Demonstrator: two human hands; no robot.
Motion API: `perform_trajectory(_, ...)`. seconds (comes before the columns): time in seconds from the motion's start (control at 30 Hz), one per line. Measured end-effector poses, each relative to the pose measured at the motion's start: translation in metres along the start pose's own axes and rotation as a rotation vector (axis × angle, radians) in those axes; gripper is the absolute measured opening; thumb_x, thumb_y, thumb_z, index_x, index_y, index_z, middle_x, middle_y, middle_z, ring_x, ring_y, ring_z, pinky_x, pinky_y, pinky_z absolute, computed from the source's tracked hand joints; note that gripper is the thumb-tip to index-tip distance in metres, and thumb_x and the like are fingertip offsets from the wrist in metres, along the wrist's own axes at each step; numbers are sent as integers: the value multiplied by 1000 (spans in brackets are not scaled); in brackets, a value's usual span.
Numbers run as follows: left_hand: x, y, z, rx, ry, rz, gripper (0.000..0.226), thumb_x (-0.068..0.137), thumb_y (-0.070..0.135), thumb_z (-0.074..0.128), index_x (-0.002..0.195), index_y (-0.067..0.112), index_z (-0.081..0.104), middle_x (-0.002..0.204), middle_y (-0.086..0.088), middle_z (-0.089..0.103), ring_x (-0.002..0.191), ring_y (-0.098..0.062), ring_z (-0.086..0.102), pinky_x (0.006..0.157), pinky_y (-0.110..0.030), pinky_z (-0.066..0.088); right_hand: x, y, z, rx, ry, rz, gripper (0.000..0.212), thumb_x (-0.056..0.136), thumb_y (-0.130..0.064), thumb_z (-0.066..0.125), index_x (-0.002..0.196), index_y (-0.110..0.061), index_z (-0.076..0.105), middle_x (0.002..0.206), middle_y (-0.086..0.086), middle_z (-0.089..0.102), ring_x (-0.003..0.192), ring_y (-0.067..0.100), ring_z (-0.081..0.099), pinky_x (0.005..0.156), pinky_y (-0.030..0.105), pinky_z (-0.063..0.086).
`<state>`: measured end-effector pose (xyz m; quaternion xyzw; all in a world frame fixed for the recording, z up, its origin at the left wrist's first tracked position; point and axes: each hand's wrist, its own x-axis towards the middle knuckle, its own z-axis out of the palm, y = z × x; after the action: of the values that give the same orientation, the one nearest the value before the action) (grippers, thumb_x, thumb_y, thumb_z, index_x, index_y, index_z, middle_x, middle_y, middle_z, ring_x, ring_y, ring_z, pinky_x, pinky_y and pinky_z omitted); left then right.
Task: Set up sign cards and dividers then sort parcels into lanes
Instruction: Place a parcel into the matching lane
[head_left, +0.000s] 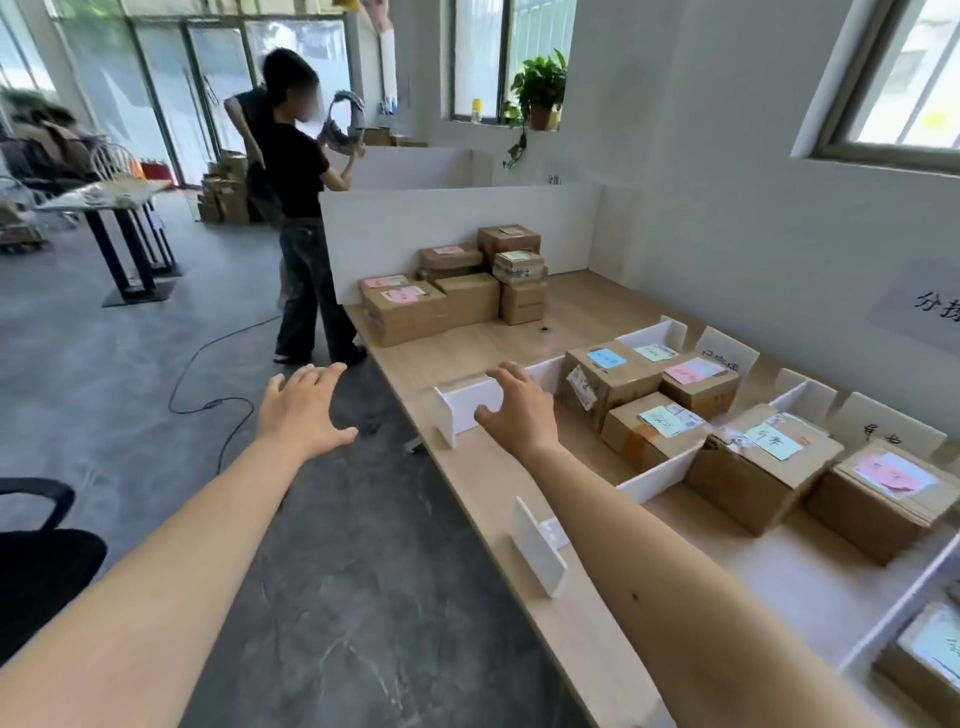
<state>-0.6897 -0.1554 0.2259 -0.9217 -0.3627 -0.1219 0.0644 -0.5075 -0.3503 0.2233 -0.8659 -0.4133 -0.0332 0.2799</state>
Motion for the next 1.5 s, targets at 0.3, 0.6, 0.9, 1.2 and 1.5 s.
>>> perform_trajectory(0.3,43,-36,4,-68,43,18,89,77,58,64,147,23,23,150,-2,33,143,-19,21,115,-42,15,59,-29,19,-9,13,-15,57,86,-31,62,139,-19,46,149,2,39,134,24,38,106,46,38)
perform_trajectory(0.6,115,-65,23,-87,31,-39,90,76,57,65,148,25,22,153,-1,29,143,-19,20,116,-43,13,152,-44,60,68,-15,-20,58,84,-28,63,139,-21,45,147,1,40,132,25,40,104,42,36)
perform_trajectory(0.9,224,-85,50,-50,16,-61,90,76,52,64,148,26,18,154,2,27,144,-17,16,117,-44,13,269,-52,101,165,-59,-61,64,82,-27,65,140,-23,40,146,2,39,130,27,38,106,44,36)
perform_trajectory(1.2,276,-100,82,-17,40,-196,89,77,54,63,148,26,18,153,2,25,145,-19,11,118,-44,7,339,-41,136,136,-75,-80,60,78,-26,65,132,-15,41,130,8,44,120,28,42,99,43,40)
perform_trajectory(1.5,296,-130,104,-12,134,-306,82,72,49,69,140,26,30,144,0,35,140,-20,23,117,-46,7,367,-46,172,157,-117,-66,62,76,-30,66,131,-19,39,123,8,42,114,29,45,98,47,41)
